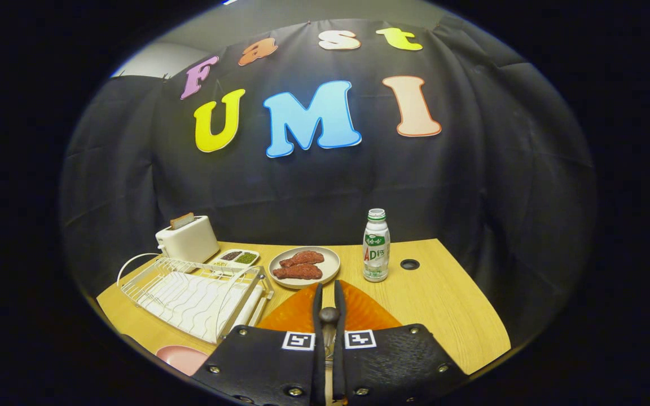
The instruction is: Take the plate from the dish rack, then take the spoon from the basket and place it into the plate.
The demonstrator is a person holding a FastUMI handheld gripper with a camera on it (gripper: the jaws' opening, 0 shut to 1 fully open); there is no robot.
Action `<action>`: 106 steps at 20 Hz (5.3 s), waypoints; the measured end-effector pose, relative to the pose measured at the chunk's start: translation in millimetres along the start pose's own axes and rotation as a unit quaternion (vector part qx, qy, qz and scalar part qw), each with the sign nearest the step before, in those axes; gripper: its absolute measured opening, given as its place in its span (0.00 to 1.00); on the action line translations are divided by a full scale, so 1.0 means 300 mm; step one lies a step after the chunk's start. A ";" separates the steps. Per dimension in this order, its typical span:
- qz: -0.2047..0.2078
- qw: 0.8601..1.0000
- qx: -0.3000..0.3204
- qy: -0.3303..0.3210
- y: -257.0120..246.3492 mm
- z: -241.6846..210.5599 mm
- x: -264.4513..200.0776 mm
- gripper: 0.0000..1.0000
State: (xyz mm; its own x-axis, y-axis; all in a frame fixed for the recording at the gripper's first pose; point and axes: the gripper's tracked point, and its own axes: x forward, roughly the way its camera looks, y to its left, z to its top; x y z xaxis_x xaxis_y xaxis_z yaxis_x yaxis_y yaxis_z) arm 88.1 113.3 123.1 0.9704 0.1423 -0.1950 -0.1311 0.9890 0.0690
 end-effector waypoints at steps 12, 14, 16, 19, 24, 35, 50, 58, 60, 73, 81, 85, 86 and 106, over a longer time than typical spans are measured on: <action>-0.035 0.999 -0.007 -0.039 0.009 0.255 -0.217 0.05; -0.042 0.998 -0.004 -0.043 0.023 0.282 -0.261 0.05; -0.044 0.998 -0.010 -0.051 0.046 0.310 -0.301 0.05; -0.041 0.998 -0.019 -0.054 0.089 0.328 -0.349 0.05; -0.042 0.997 -0.023 -0.066 0.150 0.364 -0.410 0.05; -0.035 0.998 -0.018 -0.057 0.309 0.290 -0.496 0.05; 0.021 1.000 -0.016 -0.001 0.612 0.024 -0.507 0.05; 0.052 0.998 -0.025 0.031 0.725 -0.083 -0.450 0.05; 0.053 0.997 -0.033 0.041 0.739 -0.115 -0.430 0.05; 0.070 0.993 -0.031 0.090 0.840 -0.252 -0.288 0.05; 0.098 0.990 -0.020 0.099 0.845 -0.236 -0.282 0.15; 0.091 0.993 -0.035 0.068 0.778 -0.131 -0.307 0.15; 0.087 0.994 -0.039 0.059 0.757 -0.103 -0.312 0.15; -0.060 0.995 -0.012 -0.072 0.202 0.267 -0.475 0.98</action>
State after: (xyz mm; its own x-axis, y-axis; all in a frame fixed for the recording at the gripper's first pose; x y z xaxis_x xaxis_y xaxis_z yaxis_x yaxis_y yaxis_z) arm -41.9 149.7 233.5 0.9982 0.0169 -0.0574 -0.0152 0.9994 0.0303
